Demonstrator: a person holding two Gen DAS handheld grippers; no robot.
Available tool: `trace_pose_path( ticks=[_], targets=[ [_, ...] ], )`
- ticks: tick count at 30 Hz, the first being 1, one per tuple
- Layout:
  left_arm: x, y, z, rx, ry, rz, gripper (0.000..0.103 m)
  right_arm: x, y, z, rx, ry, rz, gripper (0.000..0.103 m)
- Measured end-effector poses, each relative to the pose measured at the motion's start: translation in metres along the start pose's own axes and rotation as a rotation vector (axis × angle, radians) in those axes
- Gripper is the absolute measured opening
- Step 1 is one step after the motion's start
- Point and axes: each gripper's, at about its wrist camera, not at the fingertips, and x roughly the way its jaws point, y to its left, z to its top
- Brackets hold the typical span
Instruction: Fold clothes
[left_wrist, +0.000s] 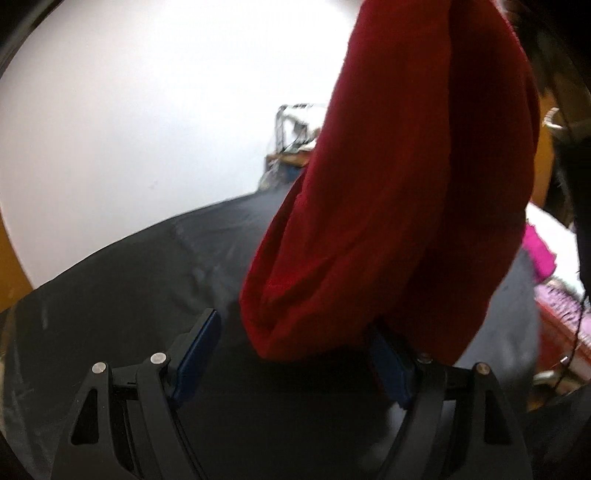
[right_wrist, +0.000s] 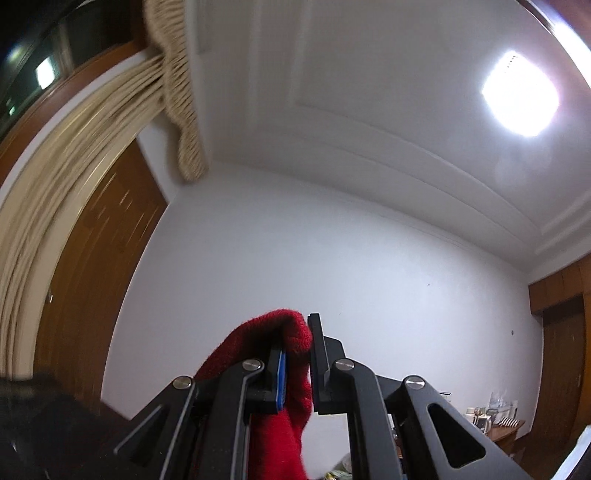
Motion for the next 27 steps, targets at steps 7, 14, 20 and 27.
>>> trace_pose_path(
  ticks=[7, 14, 20, 27],
  targets=[
    [-0.020, -0.028, 0.030, -0.080, -0.118, -0.211, 0.085, 0.010, -0.004, 0.058, -0.007, -0.061, -0.045, 0.010],
    [-0.035, -0.049, 0.057, -0.033, -0.204, -0.331, 0.086, -0.013, 0.004, 0.100, -0.068, -0.162, -0.088, 0.010],
    [-0.028, -0.056, 0.082, -0.083, -0.232, -0.417, 0.087, -0.032, 0.002, 0.112, -0.070, -0.182, -0.086, 0.010],
    [-0.011, -0.019, 0.086, -0.310, -0.200, -0.348, 0.049, -0.046, -0.019, 0.108, -0.059, -0.170, -0.137, 0.010]
  ],
)
